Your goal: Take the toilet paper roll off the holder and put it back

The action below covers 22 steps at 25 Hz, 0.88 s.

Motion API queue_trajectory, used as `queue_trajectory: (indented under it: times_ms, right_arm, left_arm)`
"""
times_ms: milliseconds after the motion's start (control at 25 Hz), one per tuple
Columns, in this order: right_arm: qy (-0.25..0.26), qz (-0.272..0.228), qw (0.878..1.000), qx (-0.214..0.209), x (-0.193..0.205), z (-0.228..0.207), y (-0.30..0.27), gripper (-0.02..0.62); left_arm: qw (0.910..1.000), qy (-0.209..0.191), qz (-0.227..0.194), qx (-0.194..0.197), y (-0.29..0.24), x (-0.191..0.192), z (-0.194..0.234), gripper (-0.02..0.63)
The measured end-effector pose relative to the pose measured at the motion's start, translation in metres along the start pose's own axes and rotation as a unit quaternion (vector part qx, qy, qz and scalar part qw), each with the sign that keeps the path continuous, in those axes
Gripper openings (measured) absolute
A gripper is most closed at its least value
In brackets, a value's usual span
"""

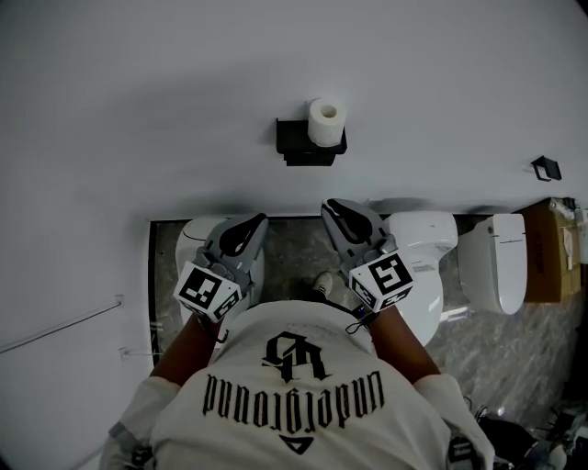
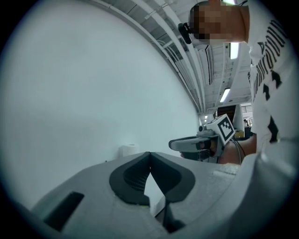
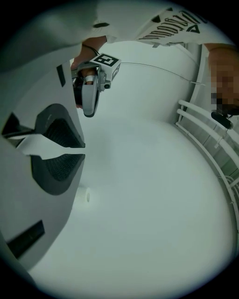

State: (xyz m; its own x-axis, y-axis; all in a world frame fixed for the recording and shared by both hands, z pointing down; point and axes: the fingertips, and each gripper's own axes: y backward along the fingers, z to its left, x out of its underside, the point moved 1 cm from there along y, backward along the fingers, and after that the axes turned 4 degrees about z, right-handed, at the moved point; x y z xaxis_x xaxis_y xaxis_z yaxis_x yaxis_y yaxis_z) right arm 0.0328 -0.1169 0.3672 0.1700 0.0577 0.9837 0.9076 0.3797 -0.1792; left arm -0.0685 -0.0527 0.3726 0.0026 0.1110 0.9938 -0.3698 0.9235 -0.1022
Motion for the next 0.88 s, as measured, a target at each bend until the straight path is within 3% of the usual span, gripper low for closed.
queue_trajectory:
  times_ms: [480,720,880]
  right_arm:
    - [0.013,0.016,1.0,0.006,0.013,0.106,0.044,0.014]
    - [0.023,0.026,0.999,0.003,0.014,0.126,0.065,0.014]
    - [0.03,0.024,0.999,-0.004,0.012,0.125,0.078,0.013]
  left_arm:
    - [0.9982,0.006,-0.005,0.059,0.077,0.02,-0.039,0.012]
    - [0.997,0.004,-0.012,0.076,0.09,0.02,-0.058,0.012]
    - [0.9977,-0.001,-0.016,0.066,0.092,0.016,-0.071,0.012]
